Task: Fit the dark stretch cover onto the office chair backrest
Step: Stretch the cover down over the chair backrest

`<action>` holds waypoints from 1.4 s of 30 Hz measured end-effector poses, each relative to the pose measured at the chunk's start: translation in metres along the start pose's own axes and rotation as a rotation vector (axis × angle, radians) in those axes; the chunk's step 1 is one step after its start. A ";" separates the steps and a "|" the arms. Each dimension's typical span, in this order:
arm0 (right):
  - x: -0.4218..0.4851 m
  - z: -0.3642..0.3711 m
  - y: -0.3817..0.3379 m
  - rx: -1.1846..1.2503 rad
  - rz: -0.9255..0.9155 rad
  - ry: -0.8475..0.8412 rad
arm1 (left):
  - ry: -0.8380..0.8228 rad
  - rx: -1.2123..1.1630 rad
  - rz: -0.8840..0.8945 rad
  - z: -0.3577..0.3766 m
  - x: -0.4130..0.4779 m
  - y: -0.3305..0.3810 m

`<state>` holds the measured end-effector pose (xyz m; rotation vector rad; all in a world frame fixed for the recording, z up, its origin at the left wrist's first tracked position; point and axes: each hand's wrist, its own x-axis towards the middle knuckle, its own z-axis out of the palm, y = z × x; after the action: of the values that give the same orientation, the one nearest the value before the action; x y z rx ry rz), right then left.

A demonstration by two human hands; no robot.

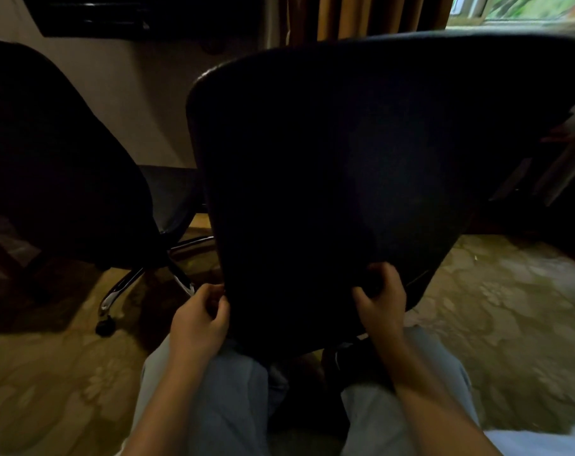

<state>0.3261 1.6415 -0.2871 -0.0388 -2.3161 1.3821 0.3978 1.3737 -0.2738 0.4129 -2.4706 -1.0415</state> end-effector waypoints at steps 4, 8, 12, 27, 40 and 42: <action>0.013 -0.018 0.010 0.014 0.163 0.159 | -0.010 0.008 0.027 0.000 0.000 0.001; 0.020 -0.019 0.009 0.091 0.301 0.190 | 0.025 -0.011 0.005 0.003 0.000 0.006; 0.006 0.001 -0.002 0.089 0.212 0.090 | 0.037 -0.028 -0.018 0.006 -0.002 0.011; -0.002 0.002 -0.015 0.122 -0.016 0.182 | -0.048 -0.047 0.030 0.000 -0.005 0.007; -0.033 0.045 -0.016 -0.115 -0.374 -0.294 | -0.059 -0.011 0.044 -0.001 -0.003 0.003; -0.032 0.043 -0.014 -0.109 -0.382 -0.289 | -0.068 -0.012 0.046 -0.001 -0.003 0.003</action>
<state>0.3414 1.5905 -0.3041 0.5747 -2.4584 1.1259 0.4008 1.3769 -0.2717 0.3204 -2.5199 -1.0671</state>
